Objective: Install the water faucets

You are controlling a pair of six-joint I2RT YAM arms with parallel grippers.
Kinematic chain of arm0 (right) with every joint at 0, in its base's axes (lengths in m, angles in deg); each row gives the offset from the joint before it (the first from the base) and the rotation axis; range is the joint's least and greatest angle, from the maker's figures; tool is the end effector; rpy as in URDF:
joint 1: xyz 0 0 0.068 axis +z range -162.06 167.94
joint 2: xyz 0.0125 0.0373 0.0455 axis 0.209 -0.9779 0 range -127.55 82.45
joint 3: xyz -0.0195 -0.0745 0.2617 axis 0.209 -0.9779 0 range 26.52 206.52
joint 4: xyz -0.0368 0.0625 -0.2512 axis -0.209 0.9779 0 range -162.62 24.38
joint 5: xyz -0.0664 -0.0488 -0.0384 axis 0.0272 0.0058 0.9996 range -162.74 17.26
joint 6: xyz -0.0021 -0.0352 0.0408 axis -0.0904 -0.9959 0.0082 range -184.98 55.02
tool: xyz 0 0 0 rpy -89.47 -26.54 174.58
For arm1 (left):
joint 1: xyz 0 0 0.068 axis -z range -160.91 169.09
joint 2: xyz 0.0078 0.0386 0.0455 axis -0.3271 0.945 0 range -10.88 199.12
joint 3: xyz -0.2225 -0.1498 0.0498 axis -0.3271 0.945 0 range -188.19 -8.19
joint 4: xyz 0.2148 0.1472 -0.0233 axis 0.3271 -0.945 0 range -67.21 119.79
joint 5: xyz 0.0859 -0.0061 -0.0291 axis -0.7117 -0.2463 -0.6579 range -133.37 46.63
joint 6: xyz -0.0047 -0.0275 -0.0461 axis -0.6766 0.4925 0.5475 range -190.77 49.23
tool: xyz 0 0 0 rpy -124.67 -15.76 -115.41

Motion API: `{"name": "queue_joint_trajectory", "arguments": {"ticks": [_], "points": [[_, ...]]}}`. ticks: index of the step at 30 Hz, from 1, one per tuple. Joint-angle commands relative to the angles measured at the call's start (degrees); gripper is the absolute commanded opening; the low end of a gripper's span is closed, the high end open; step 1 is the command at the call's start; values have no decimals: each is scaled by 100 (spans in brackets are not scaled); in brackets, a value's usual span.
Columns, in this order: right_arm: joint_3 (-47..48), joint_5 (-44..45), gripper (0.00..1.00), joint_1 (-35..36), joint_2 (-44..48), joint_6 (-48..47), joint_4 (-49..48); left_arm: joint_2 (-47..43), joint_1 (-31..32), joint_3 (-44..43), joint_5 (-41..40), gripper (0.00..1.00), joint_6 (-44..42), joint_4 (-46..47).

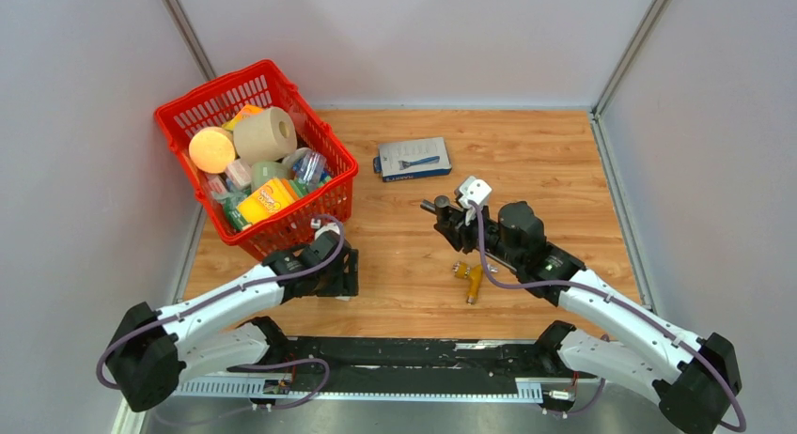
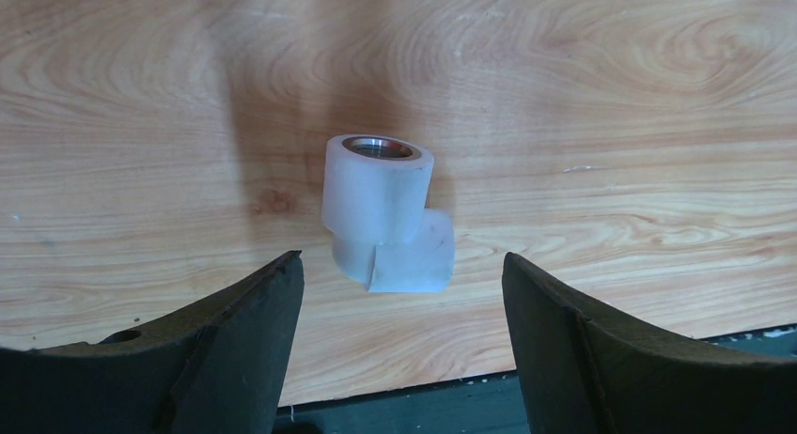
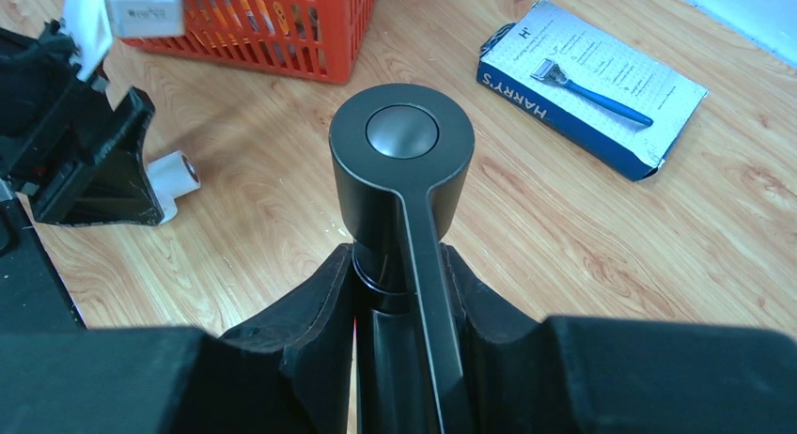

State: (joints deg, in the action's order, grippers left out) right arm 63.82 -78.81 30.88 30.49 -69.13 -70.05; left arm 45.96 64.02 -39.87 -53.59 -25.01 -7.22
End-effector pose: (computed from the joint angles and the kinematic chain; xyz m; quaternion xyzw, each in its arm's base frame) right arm 0.1541 0.1486 0.2850 -0.3499 0.7245 0.2369 0.5446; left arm 0.1276 -0.1181 0.1883 -0.0284 0.9666 -0.1096 0.2299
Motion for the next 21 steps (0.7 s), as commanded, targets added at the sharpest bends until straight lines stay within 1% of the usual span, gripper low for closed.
{"name": "queue_joint_trajectory", "arguments": {"ticks": [1, 6, 10, 13, 15, 21], "points": [[5, 0, 0, 4, 196, 80, -679, 301, 191, 22, -68, 84, -66, 273], [-3, -9, 0, -5, 187, 72, -696, 687, 420, -40, -86, 84, -172, 432], [-12, -17, 0, -5, 222, 63, -696, 881, 456, -14, -156, 83, -207, 511], [-12, -9, 0, -5, 231, 54, -696, 969, 456, -13, -191, 79, -243, 555], [-12, -26, 0, -5, 213, 54, -696, 1004, 447, -31, -200, 74, -278, 572], [-12, -18, 0, -5, 196, 36, -705, 1013, 456, -22, -182, 69, -392, 590]]}}
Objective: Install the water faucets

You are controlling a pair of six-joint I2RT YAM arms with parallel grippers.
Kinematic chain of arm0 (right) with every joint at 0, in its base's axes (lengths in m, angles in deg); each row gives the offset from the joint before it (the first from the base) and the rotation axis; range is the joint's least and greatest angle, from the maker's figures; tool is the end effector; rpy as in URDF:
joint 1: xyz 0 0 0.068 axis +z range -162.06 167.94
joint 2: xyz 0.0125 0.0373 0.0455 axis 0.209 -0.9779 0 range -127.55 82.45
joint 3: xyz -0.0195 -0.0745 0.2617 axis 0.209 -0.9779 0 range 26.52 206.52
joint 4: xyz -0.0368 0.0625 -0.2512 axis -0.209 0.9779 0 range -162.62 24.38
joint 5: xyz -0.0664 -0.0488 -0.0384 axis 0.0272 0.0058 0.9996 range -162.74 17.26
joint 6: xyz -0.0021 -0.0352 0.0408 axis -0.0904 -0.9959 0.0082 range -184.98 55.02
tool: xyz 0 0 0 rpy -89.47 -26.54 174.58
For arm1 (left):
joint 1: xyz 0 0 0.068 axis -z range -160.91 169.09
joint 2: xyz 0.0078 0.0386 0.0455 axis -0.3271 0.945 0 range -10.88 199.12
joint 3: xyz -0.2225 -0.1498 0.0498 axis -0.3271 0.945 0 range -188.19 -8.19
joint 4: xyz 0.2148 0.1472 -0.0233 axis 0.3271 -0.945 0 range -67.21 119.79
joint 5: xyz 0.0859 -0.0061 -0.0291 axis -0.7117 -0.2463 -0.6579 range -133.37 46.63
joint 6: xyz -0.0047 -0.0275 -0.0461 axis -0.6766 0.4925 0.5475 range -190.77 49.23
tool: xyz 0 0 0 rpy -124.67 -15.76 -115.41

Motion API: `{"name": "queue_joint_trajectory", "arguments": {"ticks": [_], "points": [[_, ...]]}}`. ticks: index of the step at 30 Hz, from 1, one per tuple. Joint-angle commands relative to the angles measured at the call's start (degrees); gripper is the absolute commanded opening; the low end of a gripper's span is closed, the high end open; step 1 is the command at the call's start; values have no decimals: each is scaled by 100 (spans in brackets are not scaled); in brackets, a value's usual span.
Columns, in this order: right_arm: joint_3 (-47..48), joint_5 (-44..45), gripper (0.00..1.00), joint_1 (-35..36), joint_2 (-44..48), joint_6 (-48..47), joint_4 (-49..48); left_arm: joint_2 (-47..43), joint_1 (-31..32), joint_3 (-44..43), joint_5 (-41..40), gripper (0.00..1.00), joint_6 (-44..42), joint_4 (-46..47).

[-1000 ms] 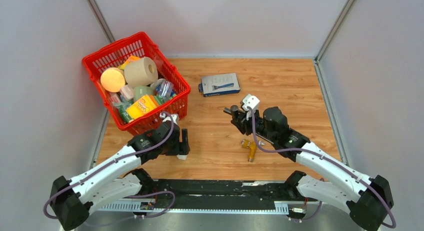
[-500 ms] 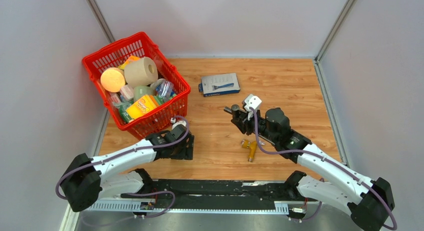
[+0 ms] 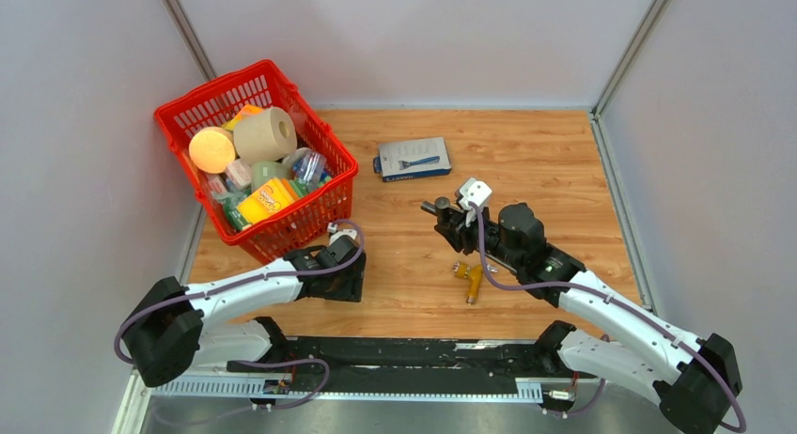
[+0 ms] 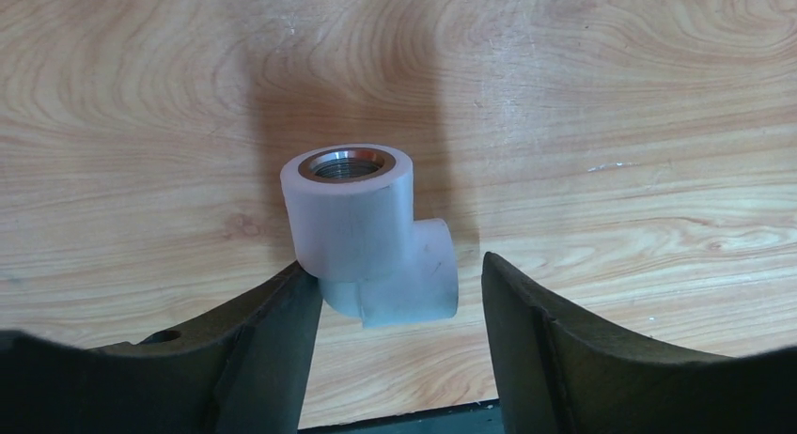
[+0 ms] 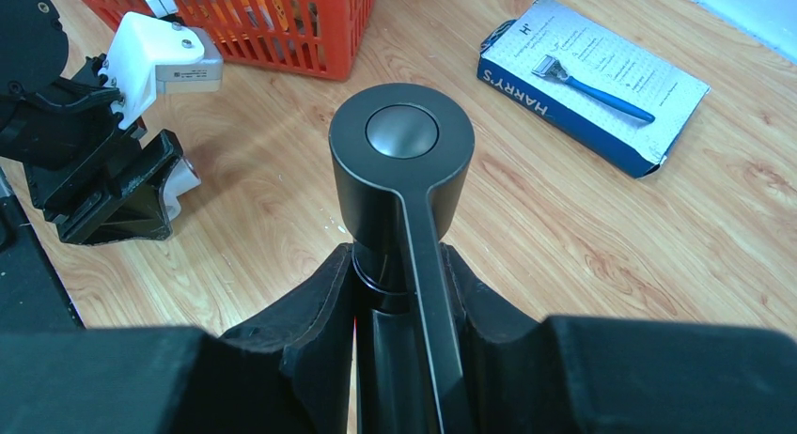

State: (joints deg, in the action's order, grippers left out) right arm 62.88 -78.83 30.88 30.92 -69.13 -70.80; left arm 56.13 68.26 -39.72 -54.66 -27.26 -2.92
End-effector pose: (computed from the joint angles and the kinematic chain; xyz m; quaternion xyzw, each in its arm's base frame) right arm 0.1530 0.1476 0.2820 -0.3496 0.7232 0.2375 0.5462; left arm 0.1307 -0.1404 0.1621 0.0296 0.9769 -0.0695 0.1999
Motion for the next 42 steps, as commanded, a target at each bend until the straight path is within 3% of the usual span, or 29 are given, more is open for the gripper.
{"name": "queue_joint_trajectory", "arguments": {"ticks": [1, 10, 15, 18, 26, 32, 38, 42], "points": [[82, -24, 0, -5, 152, 28, -631, -3, 32, -38, -66, 67, -184, 177], [99, -50, 0, -5, 213, 27, -631, -152, 32, -81, 56, 38, -588, 309], [152, -173, 0, -5, 283, 1, -587, -599, 32, -318, 293, 11, -1133, 458], [275, -314, 0, -5, 345, -34, -438, -855, 32, -564, 557, 1, -1669, 520], [732, -867, 0, -5, 670, -394, 300, -1277, 32, -1566, 1638, 0, -3374, 564], [1110, -1351, 0, -5, 767, -1000, 810, -1452, 31, -2304, 2429, 0, -5149, 502], [1610, -1843, 0, 22, 618, -1694, 1285, -1751, 32, -2428, 3308, 0, -7317, 572], [2014, -1984, 0, 153, 504, -2116, 1732, -1840, 32, -2384, 3423, 0, -8171, 652]]}}
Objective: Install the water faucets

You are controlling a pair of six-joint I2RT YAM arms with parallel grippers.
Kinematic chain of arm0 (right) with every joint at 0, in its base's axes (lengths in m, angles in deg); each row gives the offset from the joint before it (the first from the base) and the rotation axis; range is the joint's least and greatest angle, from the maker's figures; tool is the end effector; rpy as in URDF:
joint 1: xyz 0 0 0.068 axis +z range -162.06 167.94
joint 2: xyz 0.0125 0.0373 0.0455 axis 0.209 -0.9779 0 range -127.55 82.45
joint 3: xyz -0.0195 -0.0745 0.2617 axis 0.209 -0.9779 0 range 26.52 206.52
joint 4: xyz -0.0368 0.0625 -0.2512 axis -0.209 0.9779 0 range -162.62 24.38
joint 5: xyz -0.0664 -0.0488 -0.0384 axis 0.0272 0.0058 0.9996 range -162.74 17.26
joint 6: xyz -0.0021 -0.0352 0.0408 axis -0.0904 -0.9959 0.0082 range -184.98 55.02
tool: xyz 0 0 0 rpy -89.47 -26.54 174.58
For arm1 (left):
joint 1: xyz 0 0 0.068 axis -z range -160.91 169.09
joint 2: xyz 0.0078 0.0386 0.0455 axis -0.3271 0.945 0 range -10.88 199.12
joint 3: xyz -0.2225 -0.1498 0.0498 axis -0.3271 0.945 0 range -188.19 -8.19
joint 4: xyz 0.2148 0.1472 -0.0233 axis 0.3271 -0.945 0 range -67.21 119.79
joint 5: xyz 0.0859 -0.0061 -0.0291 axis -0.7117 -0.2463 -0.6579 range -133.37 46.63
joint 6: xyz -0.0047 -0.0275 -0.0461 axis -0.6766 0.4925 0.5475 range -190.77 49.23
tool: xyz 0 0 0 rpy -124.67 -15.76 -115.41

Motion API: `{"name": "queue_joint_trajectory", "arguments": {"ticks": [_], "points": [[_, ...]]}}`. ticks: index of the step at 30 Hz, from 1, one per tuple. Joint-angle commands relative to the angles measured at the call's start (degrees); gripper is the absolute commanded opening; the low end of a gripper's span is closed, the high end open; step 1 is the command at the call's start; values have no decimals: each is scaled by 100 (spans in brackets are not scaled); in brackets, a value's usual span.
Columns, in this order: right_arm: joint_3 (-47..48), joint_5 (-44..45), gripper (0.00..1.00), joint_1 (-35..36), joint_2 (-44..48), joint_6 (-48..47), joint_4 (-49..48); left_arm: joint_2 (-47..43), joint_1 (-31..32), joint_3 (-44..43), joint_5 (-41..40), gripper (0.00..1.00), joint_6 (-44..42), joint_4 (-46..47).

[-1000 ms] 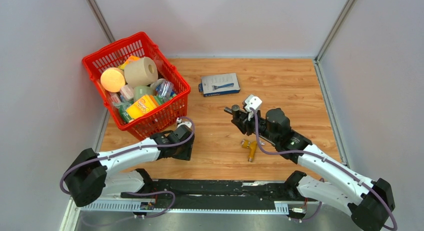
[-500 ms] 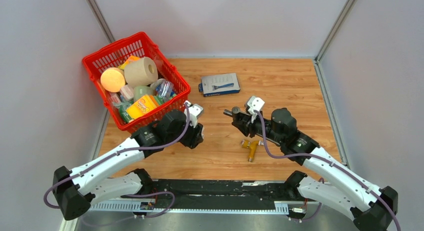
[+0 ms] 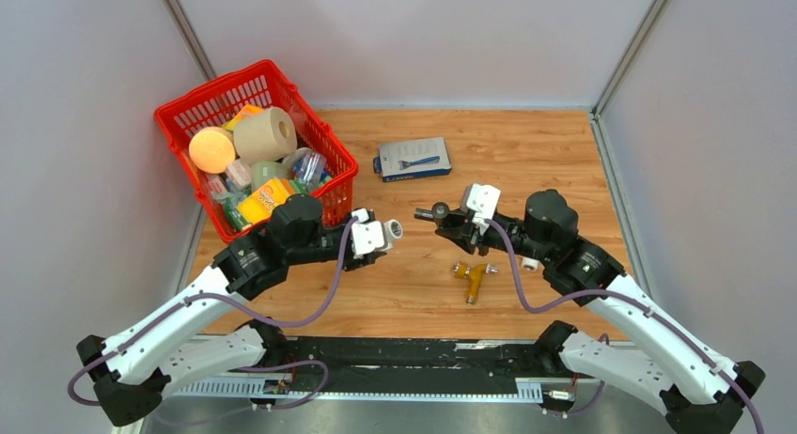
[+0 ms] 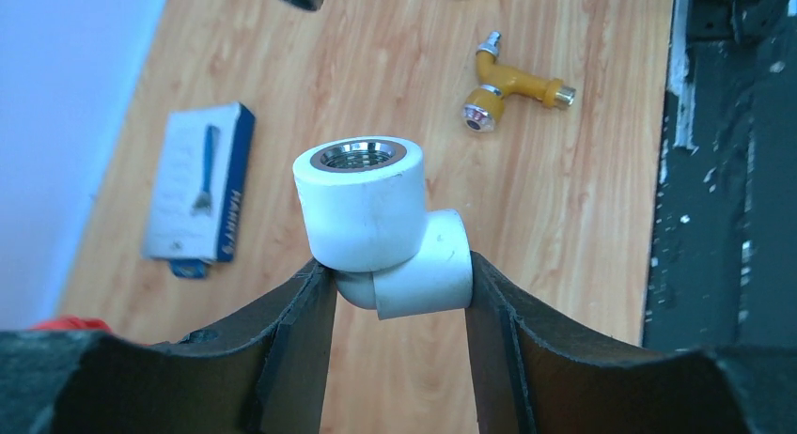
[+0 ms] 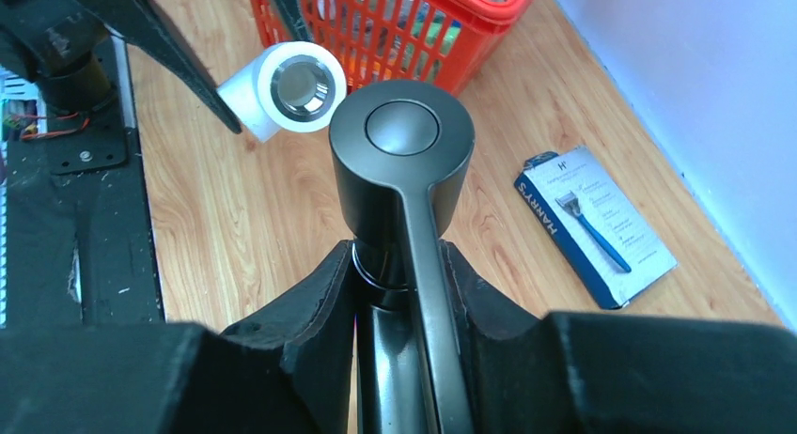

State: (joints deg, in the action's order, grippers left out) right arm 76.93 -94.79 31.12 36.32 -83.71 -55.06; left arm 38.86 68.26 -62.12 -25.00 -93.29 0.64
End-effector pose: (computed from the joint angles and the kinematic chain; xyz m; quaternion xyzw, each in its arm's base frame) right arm 0.1229 0.1337 0.3573 -0.4976 0.5990 0.2755 0.5636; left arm 0.1139 -0.1488 0.3473 0.5570 0.6245 -0.2533 0.4854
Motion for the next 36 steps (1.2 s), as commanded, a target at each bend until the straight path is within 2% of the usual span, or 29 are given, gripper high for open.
{"name": "queue_joint_trajectory", "arguments": {"ticks": [1, 4, 9, 16, 26, 31, 36], "points": [[741, -397, 0, 190, -89, -764, 299, -104, 32, -135, 439, 0, -1693, 252], [1022, -318, 0, 392, -221, -1115, 581, -95, 32, -127, 474, 0, -2062, 295], [1286, -196, 0, 753, -361, -1748, 941, -376, 32, 338, 615, 0, -1958, 900], [1427, 841, 0, 1403, -537, -2934, 1504, -570, 32, 779, 808, 0, -1668, 1394], [1445, 1966, 0, 1658, -652, -4218, 1627, -509, 31, 876, 1142, 0, -1588, 1315], [1410, 2722, 0, 2045, -704, -4728, 1663, -333, 32, 797, 1239, 0, -1553, 1210], [1410, 2504, 0, 2081, -678, -4755, 1663, -184, 32, 752, 1248, 0, -1527, 1157]]}}
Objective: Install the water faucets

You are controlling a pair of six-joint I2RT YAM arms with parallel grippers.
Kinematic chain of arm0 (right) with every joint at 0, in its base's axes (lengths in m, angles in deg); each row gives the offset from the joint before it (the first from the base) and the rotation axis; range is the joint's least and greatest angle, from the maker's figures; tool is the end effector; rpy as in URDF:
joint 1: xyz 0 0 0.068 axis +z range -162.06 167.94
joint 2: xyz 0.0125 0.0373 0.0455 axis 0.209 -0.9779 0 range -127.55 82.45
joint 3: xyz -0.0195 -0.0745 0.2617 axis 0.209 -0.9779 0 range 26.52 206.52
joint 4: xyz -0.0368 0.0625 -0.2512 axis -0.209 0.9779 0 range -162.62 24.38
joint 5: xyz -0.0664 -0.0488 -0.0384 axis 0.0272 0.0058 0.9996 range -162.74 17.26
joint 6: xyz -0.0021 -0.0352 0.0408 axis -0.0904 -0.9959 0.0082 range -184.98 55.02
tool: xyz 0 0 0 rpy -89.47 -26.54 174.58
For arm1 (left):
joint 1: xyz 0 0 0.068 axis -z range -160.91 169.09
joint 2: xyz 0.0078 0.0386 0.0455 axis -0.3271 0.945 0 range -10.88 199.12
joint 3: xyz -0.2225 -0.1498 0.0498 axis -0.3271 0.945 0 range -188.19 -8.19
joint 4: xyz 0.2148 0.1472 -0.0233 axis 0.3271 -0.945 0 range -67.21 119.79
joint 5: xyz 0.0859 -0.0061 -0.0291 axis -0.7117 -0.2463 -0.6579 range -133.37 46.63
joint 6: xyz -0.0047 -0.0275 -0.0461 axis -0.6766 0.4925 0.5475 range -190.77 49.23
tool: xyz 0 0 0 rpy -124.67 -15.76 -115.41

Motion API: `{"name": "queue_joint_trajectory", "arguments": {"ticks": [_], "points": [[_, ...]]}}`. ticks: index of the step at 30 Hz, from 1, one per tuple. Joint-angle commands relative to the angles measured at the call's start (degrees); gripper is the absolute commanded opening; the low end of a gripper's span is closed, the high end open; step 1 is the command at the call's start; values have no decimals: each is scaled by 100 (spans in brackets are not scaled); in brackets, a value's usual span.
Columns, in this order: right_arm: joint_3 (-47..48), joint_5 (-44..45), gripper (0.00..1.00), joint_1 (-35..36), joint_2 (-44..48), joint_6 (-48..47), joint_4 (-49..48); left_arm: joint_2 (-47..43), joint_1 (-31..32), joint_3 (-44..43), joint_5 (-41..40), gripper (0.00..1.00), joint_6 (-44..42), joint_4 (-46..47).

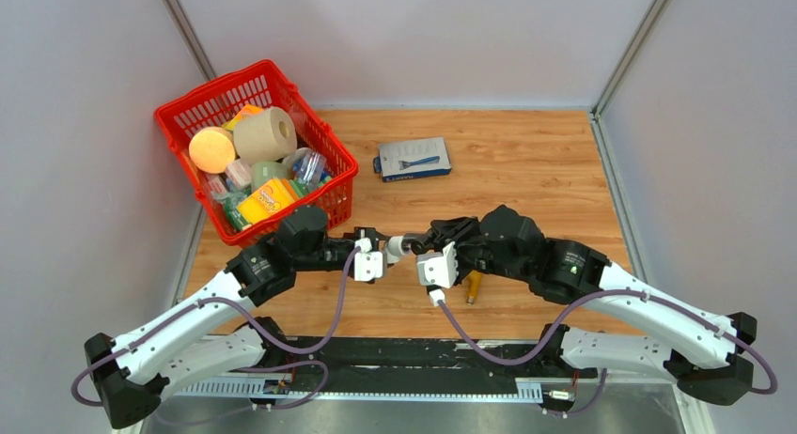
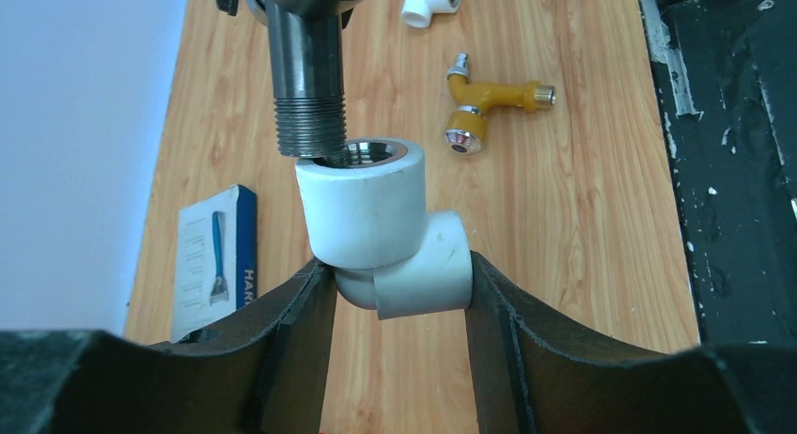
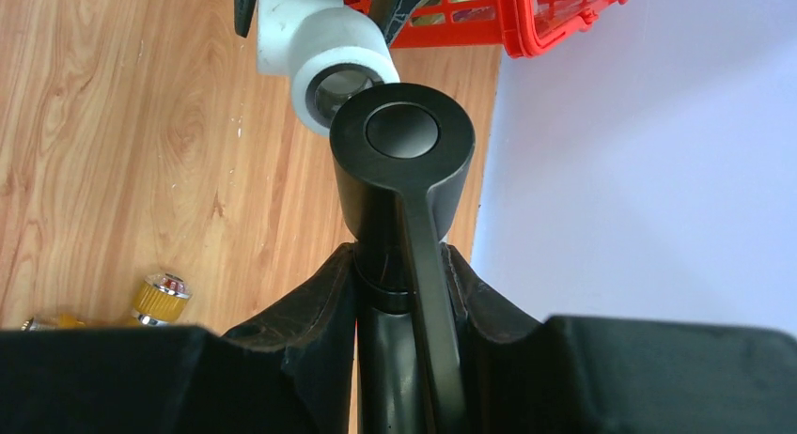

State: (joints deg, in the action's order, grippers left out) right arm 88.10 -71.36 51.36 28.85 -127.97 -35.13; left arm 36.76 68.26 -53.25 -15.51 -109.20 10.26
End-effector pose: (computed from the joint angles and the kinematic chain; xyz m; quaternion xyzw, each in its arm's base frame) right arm 0.0871 0.1723 0.3654 -0.7683 0.3948 -0.0085 0.5037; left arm 0.1099 -0.1525 0.3178 0.6543 0.4881 -0.2495 0.5209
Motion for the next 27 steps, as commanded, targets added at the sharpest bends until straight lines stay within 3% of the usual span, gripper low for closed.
{"name": "queue_joint_trajectory", "arguments": {"ticks": [1, 15, 27], "points": [[284, 108, 0, 65, 87, -329, -331, 35, 32, -126, 273, 0, 64, 195], [-58, 81, 0, 162, 307, -487, -287, 158, 23, -284, 378, 0, 618, 318], [-199, -42, 0, 153, 439, -461, -111, 158, 31, -328, 774, 0, 513, 230]]}}
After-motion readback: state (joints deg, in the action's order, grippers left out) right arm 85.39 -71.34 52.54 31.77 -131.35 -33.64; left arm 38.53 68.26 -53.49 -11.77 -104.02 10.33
